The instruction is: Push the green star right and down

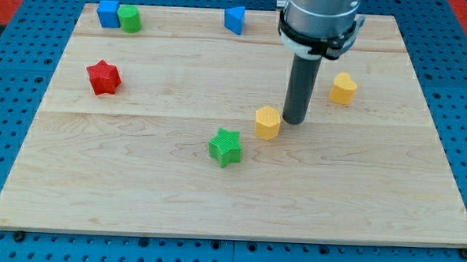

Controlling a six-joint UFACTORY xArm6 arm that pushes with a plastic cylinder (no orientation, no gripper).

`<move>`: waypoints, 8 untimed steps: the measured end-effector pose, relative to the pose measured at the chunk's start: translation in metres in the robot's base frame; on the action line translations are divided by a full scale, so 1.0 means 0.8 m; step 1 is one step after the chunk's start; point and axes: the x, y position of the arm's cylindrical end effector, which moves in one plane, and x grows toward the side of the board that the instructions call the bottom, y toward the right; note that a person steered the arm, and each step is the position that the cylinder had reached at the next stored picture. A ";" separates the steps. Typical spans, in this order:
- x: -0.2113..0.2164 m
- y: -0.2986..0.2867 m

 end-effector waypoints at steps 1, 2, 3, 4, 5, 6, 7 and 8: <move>-0.016 -0.019; 0.008 -0.003; 0.038 0.001; 0.012 0.004; 0.003 -0.012; 0.003 -0.012; 0.003 -0.012; 0.003 -0.009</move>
